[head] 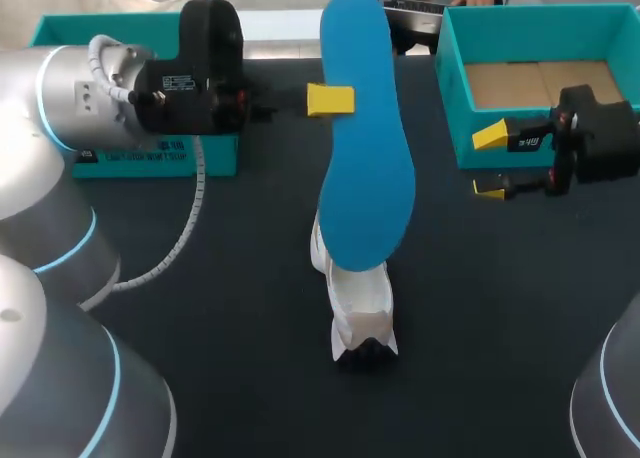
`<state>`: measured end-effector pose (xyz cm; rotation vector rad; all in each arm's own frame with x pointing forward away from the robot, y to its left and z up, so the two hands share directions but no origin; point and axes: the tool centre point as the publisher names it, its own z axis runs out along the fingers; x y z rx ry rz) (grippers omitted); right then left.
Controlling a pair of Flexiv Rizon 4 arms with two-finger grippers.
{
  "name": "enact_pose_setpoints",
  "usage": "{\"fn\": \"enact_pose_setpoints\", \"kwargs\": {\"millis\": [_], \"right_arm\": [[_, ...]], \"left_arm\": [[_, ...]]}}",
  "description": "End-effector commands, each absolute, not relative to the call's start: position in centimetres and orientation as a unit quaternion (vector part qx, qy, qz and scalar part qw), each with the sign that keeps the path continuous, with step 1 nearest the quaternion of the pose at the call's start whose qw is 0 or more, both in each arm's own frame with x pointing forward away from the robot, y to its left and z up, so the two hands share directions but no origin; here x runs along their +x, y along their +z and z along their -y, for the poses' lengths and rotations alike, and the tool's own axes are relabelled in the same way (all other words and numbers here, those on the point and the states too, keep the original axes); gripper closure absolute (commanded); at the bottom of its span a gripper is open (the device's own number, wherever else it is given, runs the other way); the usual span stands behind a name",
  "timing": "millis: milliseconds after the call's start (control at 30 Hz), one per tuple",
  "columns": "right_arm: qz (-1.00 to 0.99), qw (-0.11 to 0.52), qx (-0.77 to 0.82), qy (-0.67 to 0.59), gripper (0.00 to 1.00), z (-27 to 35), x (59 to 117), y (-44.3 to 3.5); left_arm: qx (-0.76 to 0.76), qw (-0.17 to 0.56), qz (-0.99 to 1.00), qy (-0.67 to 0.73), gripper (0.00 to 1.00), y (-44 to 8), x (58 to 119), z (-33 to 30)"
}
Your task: Take the shoe out of the shoebox, open the shoe tongue, remove and reinsert the insole, then place the shoe into the shoebox
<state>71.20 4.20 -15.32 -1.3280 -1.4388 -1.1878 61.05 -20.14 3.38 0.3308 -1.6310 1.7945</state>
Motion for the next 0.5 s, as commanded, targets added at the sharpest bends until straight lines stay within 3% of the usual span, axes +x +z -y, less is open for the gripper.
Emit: {"fn": "enact_pose_setpoints", "kwargs": {"millis": [33,500], "right_arm": [[0.572,0.412,-0.529,-0.473,0.00,-4.31,71.20,-15.35],[0.572,0.412,-0.529,-0.473,0.00,-4.31,71.20,-15.35]], "left_arm": [[-0.131,0.109,0.676,0.717,1.00,3.85,61.90,20.81],[-0.112,0.123,0.679,0.715,1.00,3.61,61.80,20.57]]}}
